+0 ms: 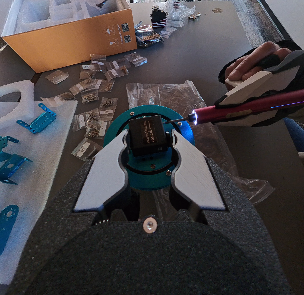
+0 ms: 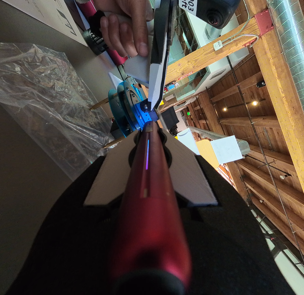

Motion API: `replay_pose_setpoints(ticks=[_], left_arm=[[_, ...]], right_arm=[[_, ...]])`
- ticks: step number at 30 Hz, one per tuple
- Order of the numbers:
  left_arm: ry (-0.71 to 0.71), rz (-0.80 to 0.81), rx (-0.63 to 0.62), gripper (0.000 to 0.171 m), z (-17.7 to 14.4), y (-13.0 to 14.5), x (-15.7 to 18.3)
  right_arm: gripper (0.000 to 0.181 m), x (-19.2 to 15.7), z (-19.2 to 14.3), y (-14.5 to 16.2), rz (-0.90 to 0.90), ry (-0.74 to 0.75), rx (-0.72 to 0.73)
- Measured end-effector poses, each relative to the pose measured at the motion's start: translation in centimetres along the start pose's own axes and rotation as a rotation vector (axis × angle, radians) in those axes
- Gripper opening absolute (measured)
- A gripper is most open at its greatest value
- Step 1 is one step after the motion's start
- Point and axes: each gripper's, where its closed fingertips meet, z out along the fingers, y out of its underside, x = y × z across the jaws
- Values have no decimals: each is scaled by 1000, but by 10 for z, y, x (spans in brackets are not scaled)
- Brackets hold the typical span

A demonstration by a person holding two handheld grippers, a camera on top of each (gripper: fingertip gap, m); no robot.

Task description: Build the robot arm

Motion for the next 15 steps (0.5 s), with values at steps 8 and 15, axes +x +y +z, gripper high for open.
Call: replay_pose_setpoints(ticks=[8,15], left_arm=[[-5,5,3,50,0,0,0],[-12,12,12,50,1,0,-1]], right_arm=[[19,0,1,0,17,-7,1],[19,1,2,-2,57,-18,23]])
